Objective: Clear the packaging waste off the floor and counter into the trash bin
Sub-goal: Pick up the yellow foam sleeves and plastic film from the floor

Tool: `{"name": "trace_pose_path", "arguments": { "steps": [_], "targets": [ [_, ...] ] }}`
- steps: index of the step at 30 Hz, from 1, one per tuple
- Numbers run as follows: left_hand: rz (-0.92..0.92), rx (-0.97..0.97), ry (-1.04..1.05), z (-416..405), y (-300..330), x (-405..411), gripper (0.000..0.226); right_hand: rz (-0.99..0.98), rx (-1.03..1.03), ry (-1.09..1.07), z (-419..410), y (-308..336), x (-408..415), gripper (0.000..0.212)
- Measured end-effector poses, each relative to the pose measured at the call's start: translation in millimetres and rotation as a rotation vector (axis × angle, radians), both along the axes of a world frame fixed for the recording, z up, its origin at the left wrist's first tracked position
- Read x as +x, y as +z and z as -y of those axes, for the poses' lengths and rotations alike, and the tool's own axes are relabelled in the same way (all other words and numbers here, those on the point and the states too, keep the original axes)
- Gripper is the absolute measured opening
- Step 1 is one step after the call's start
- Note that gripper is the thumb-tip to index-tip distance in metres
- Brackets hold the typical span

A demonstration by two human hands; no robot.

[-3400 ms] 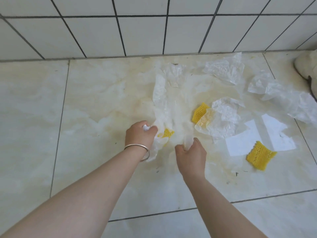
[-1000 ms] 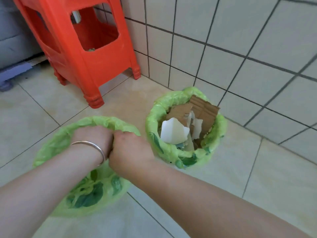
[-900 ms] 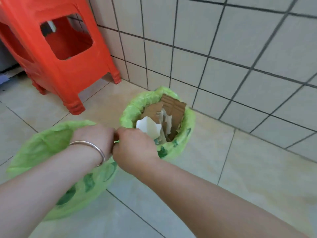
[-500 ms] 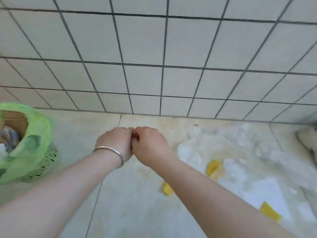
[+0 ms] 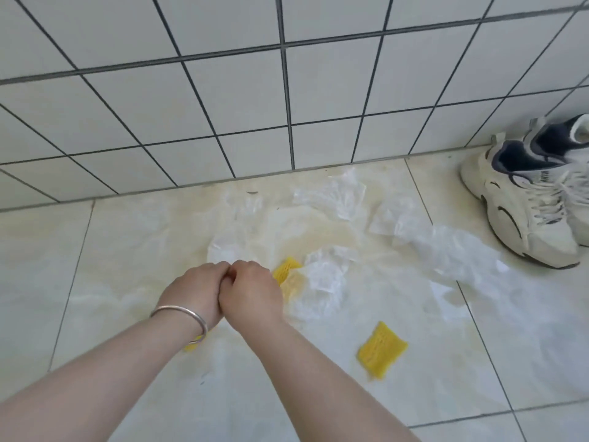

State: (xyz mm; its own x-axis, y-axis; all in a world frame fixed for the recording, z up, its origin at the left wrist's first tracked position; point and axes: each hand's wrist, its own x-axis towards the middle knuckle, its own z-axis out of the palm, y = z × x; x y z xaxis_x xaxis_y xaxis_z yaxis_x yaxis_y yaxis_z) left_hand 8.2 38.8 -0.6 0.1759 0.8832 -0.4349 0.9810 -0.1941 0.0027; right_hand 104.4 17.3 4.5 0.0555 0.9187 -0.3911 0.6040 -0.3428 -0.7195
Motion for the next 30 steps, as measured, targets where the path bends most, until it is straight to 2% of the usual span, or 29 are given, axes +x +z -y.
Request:
{"name": "trace_pose_path", "arguments": {
  "steps": [5, 10, 13, 15, 18, 21, 23, 25, 28, 30],
  "targets": [
    [0.118, -0.052, 0.003, -4.9, -38.7, -32.8, 0.029, 0.102, -0.075, 0.118, 5.2, -33.4, -0.4, 0.028],
    [0.166, 0.071, -0.201, -17.8, -75.4, -47.7, 0.045, 0.293, -0.146, 0.135, 8.6, -65.2, 21.7, 0.030],
    [0.146, 0.148, -0.230, -25.5, -90.1, -49.5, 0.050, 0.474, -0.115, -0.027, 3.4, -79.9, 30.8, 0.044],
    [0.164, 0.171, -0.179, -32.4, -93.7, -47.3, 0.056, 0.536, -0.122, -0.157, -1.8, -89.1, 33.0, 0.062],
    [0.131, 0.045, -0.065, -47.9, -104.0, -43.6, 0.076, 0.613, -0.262, -0.164, -9.6, -108.4, 37.6, 0.096],
    [0.113, -0.083, 0.005, -57.1, -112.4, -37.4, 0.088, 0.604, -0.404, -0.228, -16.5, -123.3, 50.1, 0.110],
    [0.106, -0.116, -0.023, -56.2, -120.8, -35.0, 0.089, 0.557, -0.449, -0.295, -18.7, -129.9, 53.9, 0.106],
    [0.126, -0.093, -0.087, -53.5, -128.8, -32.3, 0.083, 0.540, -0.401, -0.357, -18.4, -135.2, 50.7, 0.089],
    [0.245, -0.079, -0.083, -49.7, -136.8, -27.2, 0.057, 0.510, -0.241, -0.376, -11.2, -142.5, 36.9, 0.054],
    [0.247, -0.119, -0.074, -47.0, -138.3, -22.0, 0.039, 0.486, -0.133, -0.356, -5.1, -145.3, 24.3, 0.033]
  ]
}}
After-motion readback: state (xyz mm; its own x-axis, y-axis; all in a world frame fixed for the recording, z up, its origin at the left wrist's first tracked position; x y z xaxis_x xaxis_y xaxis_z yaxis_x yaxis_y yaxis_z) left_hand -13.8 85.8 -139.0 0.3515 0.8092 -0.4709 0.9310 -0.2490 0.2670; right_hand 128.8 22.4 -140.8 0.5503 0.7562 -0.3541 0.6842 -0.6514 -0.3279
